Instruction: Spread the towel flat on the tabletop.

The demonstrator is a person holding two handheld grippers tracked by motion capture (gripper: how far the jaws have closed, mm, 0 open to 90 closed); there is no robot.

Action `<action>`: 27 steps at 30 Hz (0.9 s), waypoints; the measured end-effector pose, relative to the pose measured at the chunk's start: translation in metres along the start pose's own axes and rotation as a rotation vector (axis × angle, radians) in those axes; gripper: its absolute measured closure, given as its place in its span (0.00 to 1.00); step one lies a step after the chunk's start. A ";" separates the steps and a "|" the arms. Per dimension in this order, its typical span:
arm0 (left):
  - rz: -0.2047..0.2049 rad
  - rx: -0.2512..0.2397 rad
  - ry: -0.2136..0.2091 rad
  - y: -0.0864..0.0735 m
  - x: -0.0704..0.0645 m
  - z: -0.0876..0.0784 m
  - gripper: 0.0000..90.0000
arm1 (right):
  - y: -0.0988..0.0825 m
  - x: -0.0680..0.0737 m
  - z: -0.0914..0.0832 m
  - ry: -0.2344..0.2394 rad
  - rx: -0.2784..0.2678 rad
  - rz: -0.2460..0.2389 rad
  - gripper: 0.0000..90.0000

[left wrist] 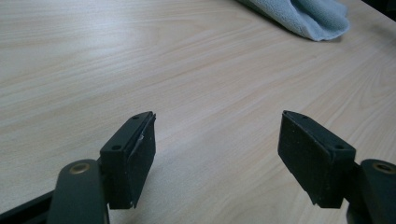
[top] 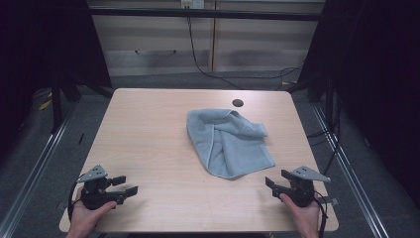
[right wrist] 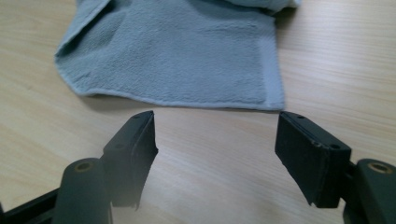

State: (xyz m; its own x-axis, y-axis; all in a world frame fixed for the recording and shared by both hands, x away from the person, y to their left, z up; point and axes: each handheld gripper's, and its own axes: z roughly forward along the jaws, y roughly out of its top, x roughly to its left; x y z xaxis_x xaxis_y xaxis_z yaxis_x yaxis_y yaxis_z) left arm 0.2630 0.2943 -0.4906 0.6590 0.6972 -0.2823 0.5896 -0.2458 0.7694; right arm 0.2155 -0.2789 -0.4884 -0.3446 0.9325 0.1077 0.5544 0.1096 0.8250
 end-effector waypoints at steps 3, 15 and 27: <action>-0.006 -0.003 0.005 0.000 0.001 0.000 0.31 | 0.001 0.003 0.002 -0.007 0.011 -0.016 0.25; 0.000 0.005 0.010 -0.001 0.001 -0.001 0.31 | 0.003 0.009 0.007 0.117 0.041 -0.017 0.37; 0.033 -0.009 -0.005 -0.002 -0.002 -0.002 0.35 | 0.030 0.016 0.029 0.206 0.084 -0.093 0.41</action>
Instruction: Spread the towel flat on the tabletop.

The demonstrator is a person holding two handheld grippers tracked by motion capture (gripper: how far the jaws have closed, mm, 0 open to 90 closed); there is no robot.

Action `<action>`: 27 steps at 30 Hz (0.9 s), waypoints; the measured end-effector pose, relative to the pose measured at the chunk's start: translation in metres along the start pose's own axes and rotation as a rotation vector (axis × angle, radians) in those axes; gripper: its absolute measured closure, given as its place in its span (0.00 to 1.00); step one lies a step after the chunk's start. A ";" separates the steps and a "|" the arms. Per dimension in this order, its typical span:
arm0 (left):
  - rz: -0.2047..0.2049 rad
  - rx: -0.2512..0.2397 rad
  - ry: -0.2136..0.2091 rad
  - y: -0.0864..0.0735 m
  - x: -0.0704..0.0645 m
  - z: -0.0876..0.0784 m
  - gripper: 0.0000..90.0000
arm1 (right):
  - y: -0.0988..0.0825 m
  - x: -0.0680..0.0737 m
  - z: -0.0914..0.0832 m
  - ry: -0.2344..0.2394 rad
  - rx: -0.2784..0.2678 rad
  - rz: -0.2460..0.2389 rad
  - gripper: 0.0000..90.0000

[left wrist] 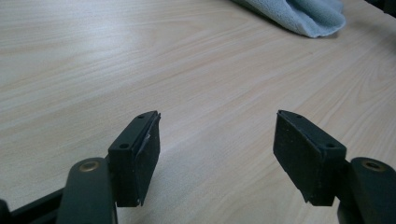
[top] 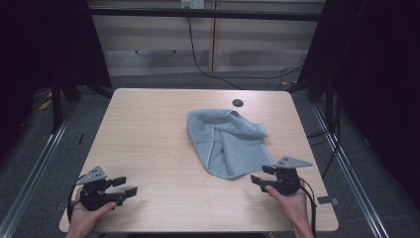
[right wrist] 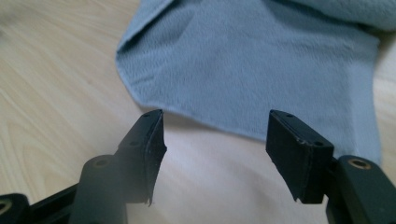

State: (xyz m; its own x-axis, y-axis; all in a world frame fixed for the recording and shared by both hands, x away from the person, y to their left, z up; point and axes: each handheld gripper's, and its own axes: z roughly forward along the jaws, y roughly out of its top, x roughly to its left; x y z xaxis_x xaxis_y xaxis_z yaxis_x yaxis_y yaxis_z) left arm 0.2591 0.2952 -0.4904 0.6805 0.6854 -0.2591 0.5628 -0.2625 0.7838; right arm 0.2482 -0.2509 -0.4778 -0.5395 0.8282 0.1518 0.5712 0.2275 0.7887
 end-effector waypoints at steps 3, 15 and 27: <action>-0.008 -0.001 -0.001 0.000 0.001 0.001 0.35 | 0.015 -0.006 0.011 0.020 -0.003 -0.004 0.40; -0.034 0.000 -0.002 0.000 0.005 0.001 0.31 | 0.061 -0.021 0.056 0.050 0.057 -0.037 0.30; -0.046 0.000 0.006 0.000 0.007 0.001 0.31 | 0.066 -0.022 0.103 0.052 0.173 -0.061 0.25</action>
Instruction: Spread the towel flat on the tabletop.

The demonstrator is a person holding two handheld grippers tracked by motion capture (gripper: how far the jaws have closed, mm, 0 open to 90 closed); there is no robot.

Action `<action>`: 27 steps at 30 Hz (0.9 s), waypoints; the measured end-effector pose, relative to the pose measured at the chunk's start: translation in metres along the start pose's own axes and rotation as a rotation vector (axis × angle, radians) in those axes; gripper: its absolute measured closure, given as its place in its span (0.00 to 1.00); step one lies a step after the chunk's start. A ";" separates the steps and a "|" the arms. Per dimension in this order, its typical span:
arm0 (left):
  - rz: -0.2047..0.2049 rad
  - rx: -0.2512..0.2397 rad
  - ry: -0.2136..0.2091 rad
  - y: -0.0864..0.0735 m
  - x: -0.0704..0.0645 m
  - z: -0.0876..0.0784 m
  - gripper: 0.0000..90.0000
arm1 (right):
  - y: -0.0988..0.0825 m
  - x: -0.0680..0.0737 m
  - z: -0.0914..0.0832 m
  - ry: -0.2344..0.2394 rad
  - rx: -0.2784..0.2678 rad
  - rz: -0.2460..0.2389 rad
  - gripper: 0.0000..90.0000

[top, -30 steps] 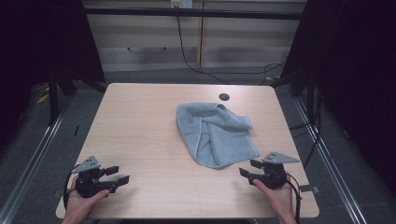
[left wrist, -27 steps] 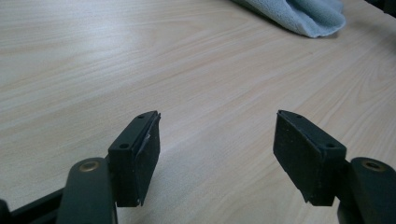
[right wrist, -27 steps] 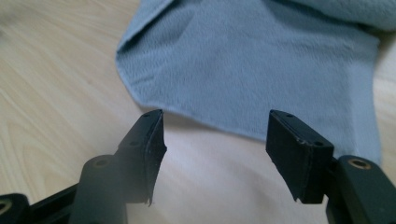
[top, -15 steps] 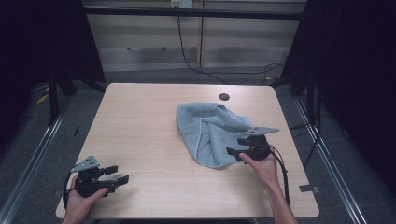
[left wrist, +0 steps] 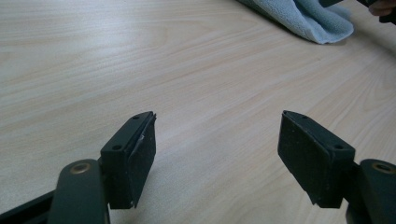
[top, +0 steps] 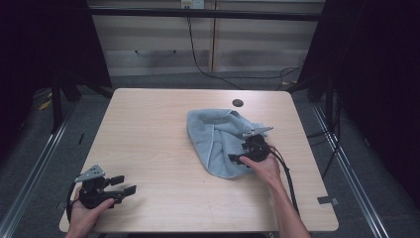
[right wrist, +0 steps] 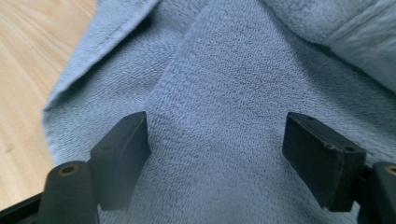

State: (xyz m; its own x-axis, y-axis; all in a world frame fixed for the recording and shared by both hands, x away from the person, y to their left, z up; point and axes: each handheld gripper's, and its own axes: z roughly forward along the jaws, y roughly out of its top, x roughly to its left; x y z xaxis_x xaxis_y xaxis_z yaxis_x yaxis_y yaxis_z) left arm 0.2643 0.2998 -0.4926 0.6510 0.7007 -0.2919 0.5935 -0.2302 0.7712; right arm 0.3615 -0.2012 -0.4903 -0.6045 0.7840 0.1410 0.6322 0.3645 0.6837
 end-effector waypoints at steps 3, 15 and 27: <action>0.002 -0.001 -0.004 0.000 0.000 0.000 0.31 | -0.002 0.000 0.007 0.003 0.028 0.001 0.26; 0.012 -0.007 -0.013 0.000 -0.002 0.000 0.30 | -0.006 0.015 0.009 0.035 0.032 -0.032 0.76; 0.041 0.014 -0.042 0.001 -0.015 0.004 0.31 | -0.027 0.057 -0.001 0.117 0.015 -0.068 0.91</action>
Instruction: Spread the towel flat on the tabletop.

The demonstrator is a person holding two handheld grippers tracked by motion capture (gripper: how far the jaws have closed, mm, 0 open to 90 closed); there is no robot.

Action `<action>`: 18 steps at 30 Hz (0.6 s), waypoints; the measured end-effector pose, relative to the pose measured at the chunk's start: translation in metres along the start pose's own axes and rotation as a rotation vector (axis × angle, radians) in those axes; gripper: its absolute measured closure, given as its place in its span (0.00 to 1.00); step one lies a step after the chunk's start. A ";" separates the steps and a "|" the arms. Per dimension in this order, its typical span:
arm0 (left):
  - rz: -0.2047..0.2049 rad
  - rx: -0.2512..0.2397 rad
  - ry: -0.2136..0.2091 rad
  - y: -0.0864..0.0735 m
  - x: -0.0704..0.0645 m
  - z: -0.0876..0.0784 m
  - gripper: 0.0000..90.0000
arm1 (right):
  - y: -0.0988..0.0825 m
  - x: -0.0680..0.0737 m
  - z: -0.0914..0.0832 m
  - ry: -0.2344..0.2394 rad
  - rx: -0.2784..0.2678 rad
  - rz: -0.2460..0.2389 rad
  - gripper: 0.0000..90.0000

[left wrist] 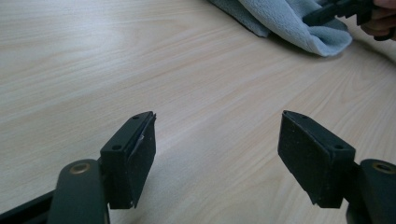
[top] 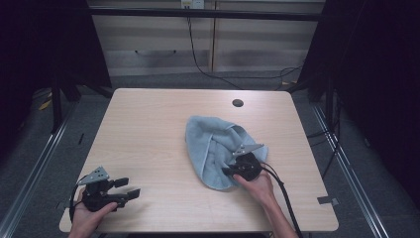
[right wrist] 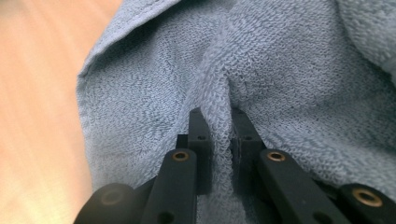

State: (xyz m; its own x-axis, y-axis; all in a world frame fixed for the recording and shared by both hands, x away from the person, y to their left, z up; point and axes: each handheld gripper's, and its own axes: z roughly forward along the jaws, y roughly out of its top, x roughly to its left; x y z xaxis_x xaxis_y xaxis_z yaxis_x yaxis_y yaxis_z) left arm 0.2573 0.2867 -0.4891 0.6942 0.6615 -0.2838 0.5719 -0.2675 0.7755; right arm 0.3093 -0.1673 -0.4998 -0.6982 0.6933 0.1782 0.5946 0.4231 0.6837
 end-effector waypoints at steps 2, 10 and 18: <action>0.000 0.006 0.001 0.000 0.000 0.001 0.31 | -0.002 0.004 -0.001 0.002 0.001 -0.003 0.91; -0.037 -0.014 -0.006 0.000 0.002 -0.001 0.31 | -0.014 0.050 -0.002 0.063 0.001 -0.037 0.91; -0.033 -0.021 -0.030 0.009 -0.007 0.004 0.32 | -0.024 0.092 0.000 0.146 -0.011 -0.076 0.87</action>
State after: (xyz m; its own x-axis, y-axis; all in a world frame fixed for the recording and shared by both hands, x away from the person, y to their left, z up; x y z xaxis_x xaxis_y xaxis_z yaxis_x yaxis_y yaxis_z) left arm 0.2597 0.2766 -0.4823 0.6881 0.6481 -0.3263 0.5857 -0.2306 0.7770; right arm 0.2307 -0.1132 -0.4997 -0.7924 0.5666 0.2261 0.5337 0.4643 0.7068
